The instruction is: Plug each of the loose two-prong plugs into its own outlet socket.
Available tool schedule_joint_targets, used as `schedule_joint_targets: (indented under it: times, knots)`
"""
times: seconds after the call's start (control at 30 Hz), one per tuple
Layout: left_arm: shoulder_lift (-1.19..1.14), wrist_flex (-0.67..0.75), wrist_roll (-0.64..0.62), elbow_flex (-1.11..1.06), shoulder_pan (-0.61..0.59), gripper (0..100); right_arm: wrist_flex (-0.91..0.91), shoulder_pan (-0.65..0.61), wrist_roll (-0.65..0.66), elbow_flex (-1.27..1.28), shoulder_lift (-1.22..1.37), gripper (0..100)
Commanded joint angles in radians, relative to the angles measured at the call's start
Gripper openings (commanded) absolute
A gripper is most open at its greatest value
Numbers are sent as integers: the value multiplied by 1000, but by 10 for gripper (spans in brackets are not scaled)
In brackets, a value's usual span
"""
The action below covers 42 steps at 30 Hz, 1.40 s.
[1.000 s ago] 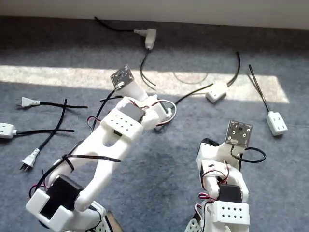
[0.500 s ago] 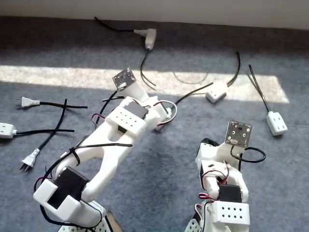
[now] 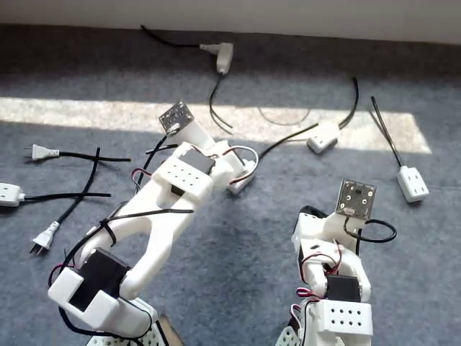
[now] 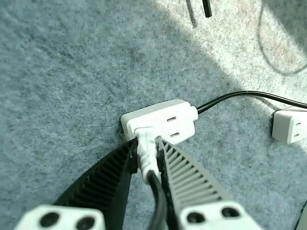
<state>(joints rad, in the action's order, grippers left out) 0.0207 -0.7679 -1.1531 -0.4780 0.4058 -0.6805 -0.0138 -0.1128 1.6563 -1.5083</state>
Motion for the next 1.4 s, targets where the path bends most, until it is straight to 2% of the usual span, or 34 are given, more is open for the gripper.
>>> schedule_joint_targets:
  times: [0.0, 0.23, 0.4, 0.57, 0.83, 1.03, 1.17, 1.37]
  knots:
    - [47, 6, -5, -19, -7, 6, 24, -8, -5, 25, -10, 6]
    - [18, 11, -9, -7, -8, 6, 24, -8, -5, 25, -10, 6]
    - [-102, -9, -9, 108, -15, 6, 24, -8, -5, 25, -10, 6]
    - [-252, -250, -11, 340, -15, 6, 24, -8, -5, 25, -10, 6]
    - [-496, -543, -23, 667, -13, 6, 24, -8, -5, 25, -10, 6]
    - [-633, -566, -12, 799, -7, 6, 24, -8, -5, 25, -10, 6]
    - [-687, -583, 100, 871, -7, 7, 24, -8, -5, 25, -10, 6]
    - [-690, -706, 206, 990, -8, 34, 24, -8, -2, 25, -10, 6]
